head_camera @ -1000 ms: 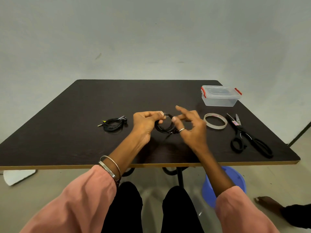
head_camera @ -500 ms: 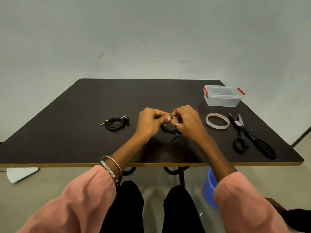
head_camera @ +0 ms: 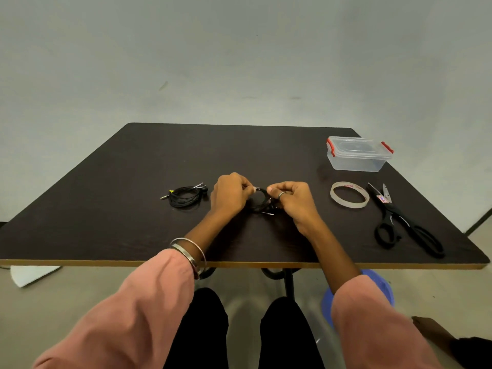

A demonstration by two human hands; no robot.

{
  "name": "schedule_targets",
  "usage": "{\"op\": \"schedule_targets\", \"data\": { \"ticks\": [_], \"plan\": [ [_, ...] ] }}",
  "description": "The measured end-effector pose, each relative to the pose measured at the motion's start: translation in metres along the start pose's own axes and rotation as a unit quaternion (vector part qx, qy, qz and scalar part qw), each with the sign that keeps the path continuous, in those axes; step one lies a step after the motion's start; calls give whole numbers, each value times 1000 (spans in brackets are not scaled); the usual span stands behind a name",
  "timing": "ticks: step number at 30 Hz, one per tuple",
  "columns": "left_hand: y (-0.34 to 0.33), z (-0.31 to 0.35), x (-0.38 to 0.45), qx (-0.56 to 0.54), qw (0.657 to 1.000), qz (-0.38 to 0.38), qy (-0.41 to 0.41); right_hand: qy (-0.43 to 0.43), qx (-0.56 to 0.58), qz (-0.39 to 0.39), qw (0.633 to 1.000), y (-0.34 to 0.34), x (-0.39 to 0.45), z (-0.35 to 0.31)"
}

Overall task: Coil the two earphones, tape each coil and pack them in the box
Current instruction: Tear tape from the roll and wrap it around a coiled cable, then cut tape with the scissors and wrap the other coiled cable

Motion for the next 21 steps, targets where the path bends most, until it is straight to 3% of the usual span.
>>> {"op": "schedule_targets", "data": {
  "ticks": [3, 7, 11, 14, 16, 18, 21],
  "plan": [
    [-6, -6, 3, 38, 999, 20, 22, 81, -147, 28, 985, -2, -3, -10],
    [-7, -9, 5, 33, 998, 23, 43, 122, -208, 13, 970, -3, -6, -13],
    [2, -4, 3, 60, 995, 59, 48, 110, -161, -8, 981, 13, -8, -19],
    [14, 26, -2, 51, 990, 128, -30, 136, -98, 39, 985, 52, -9, -36],
    [9, 59, -8, -70, 989, 91, -97, 150, -104, 94, 979, 87, -11, -47],
    [-9, 90, -17, -165, 979, 5, -116, 159, -160, 148, 963, 121, -14, -52],
    [-52, 117, -19, -172, 976, -83, -107, 144, -292, 176, 929, 151, -15, -45]
  ]
}}
Point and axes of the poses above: each hand's wrist, its own x-axis towards the middle knuckle, its own y-axis out of the back of the hand, z = x × y, the point moved 7 cm from there along x, towards the middle knuckle, and after that the axes turned 12 degrees about x, right-handed, at the moved point
